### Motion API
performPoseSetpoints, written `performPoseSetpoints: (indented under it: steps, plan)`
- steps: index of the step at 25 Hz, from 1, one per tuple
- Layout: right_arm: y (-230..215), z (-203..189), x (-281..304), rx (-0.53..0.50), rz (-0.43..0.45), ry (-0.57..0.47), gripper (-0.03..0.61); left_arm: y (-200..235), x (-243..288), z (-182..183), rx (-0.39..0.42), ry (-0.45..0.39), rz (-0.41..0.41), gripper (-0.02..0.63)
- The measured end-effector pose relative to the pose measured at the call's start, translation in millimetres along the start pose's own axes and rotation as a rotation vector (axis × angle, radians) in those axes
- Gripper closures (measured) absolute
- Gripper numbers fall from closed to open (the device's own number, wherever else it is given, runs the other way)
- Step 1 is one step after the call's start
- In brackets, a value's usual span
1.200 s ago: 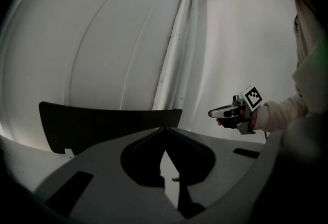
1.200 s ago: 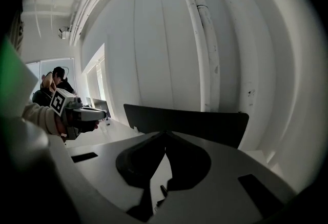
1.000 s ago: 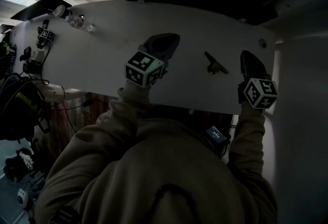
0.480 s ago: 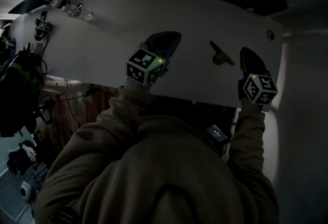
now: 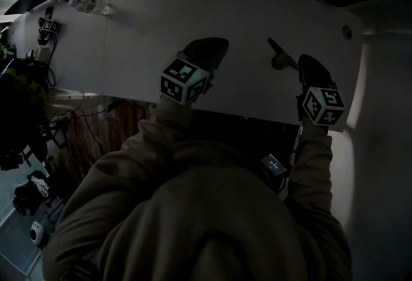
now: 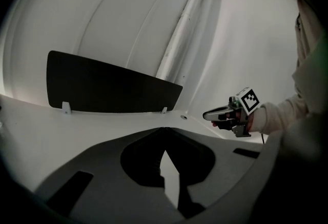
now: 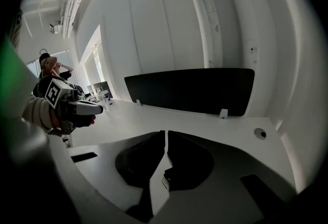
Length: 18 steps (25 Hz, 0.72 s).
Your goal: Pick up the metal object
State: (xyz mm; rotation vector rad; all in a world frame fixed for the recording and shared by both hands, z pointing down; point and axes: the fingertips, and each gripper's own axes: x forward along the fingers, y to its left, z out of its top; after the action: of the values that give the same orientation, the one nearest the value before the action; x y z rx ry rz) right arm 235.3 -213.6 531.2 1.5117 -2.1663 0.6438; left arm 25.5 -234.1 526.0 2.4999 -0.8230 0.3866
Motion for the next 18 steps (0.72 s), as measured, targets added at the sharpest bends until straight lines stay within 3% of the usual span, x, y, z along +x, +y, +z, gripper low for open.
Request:
performPoseSetpoints:
  steps: [6,10,18]
  plan:
    - [4,-26,10,-0.008,0.005,0.052,0.553,0,0,-19,-0.026,0.025,-0.007,0.614]
    - [9,-49,18,-0.028,0.014,0.095,0.459,1,0,-34,-0.042,0.038,-0.007,0.614]
    - [18,-81,34,-0.075,0.015,0.174,0.396,7,-2,-60,-0.076,0.070,-0.010,0.614]
